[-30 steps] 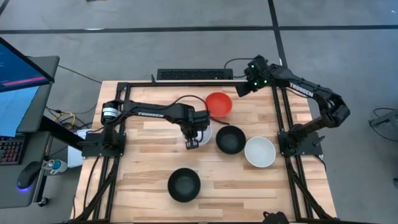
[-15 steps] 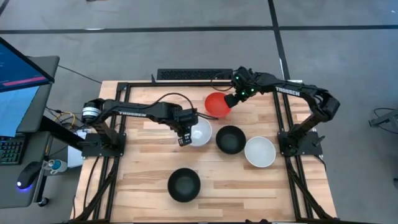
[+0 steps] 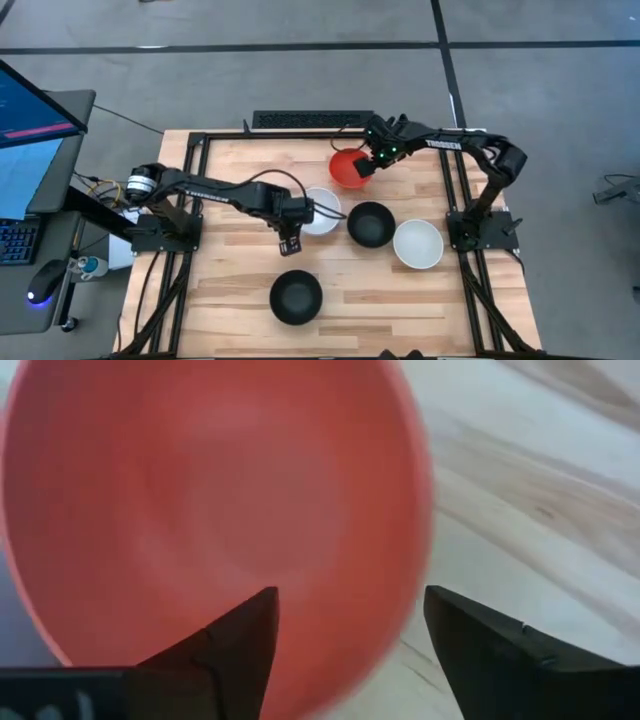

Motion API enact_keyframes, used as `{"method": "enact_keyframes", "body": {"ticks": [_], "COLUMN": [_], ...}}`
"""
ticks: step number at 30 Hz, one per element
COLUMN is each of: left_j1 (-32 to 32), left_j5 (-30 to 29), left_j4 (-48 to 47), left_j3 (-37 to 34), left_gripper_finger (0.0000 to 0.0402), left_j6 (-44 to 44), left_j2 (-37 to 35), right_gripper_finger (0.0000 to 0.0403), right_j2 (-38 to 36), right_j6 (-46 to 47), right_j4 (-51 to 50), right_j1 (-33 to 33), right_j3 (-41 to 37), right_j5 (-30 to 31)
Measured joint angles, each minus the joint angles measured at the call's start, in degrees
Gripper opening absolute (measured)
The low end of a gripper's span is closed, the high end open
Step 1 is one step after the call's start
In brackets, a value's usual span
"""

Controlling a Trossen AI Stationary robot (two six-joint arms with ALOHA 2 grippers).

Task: Nest bowls inside each other
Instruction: Stack the bottom black bowl on top of the stacked white bowl

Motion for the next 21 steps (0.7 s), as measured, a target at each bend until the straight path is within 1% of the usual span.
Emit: {"method": "enact_keyframes", "body": {"ticks": [3,5,9,12,14,16,21], "left_j1": [-1.6,-2.9,-6.6,-9.9,-12.4,-14.9,-20.4], "left_j5": [-0.8,-0.7,0.2,1.8,1.9,2.3,1.9], "left_j4": [-0.1,0.0,0.7,0.7,0.7,1.3,5.9], "left_j3": [0.0,0.0,0.0,0.0,0.0,0.0,0.0], "left_gripper_finger": [0.0072,0.0066,0.0038,0.0022,0.0019,0.0022,0.0049], "left_j6": [-2.7,-4.8,-10.8,-15.9,-20.1,-24.9,-33.0], "left_j2": [0.0,0.0,0.0,0.0,0.0,0.0,0.0], "right_gripper_finger": [0.0249,0.0221,0.0151,0.0122,0.0120,0.0129,0.0183], "right_j2": [0.1,0.0,0.0,0.0,0.0,0.0,-0.1], "right_j6": [0.0,-0.2,-3.0,-4.5,-5.3,-5.9,-6.1], "right_j4": [1.9,2.7,1.7,1.7,1.7,1.7,1.7], "right_j1": [0.0,-0.1,-0.1,0.0,0.0,0.1,0.1], "right_j3": [0.0,0.0,0.0,0.0,0.0,0.0,0.0], "right_j5": [0.7,1.8,1.6,1.4,1.2,0.1,-0.2]}}
